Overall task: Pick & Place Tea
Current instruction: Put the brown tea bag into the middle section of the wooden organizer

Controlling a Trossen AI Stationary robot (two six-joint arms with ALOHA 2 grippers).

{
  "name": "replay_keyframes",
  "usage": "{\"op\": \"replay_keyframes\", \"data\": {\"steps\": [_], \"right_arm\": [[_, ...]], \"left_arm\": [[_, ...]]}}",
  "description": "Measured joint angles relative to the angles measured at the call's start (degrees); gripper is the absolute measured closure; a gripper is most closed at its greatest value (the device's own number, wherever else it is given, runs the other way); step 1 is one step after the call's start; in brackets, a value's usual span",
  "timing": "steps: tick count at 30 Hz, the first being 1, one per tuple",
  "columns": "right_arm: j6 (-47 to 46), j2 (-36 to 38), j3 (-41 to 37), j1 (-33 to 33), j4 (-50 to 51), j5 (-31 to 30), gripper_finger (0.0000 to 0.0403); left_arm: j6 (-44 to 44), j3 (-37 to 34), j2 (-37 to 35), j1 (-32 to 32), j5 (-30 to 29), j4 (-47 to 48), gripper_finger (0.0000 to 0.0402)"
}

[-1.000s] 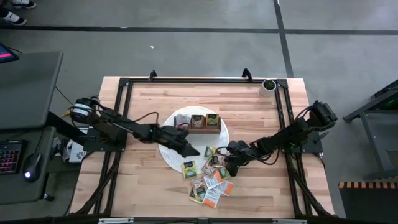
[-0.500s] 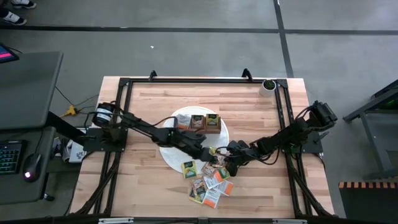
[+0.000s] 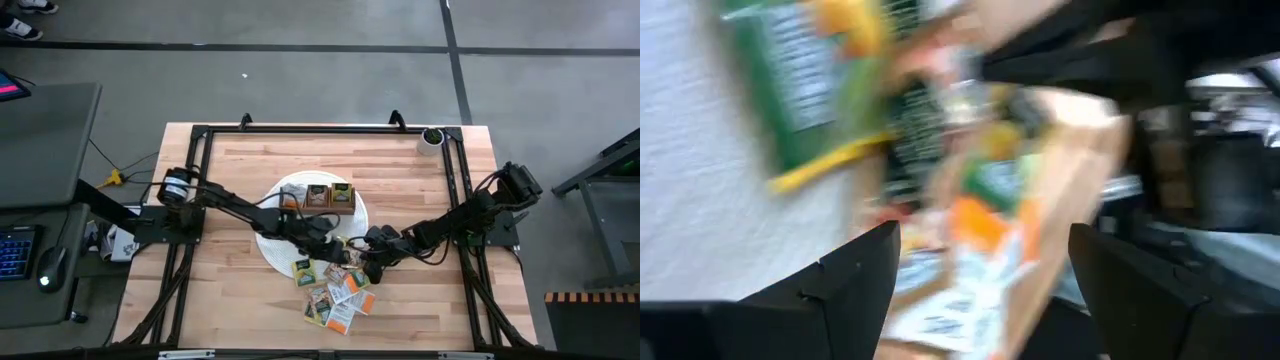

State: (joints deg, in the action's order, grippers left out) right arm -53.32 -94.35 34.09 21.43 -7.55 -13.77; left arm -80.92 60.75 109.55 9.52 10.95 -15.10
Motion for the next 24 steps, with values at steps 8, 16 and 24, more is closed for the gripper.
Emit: {"op": "replay_keyframes", "data": {"steps": [8,16,24], "right_arm": [[0.85,-0.04,-0.02,0.00,-0.46,-0.52,0.0403],[0.88,-0.04,-0.02,0.00,-0.97,-0.60,0.0403],[1.31,-0.04,-0.07,-0.02,-2.19,-0.75,0.0403]], "left_arm": [[-1.91,-0.07,-0.01,-0.11,-5.09,0.56,0.0115],[-3.09,0.38,1.81,-0.11,-6.02,0.43,0.0115],[-3.46,4.48,6.53,-0.12,-5.12,1.26,0.0115]]}}
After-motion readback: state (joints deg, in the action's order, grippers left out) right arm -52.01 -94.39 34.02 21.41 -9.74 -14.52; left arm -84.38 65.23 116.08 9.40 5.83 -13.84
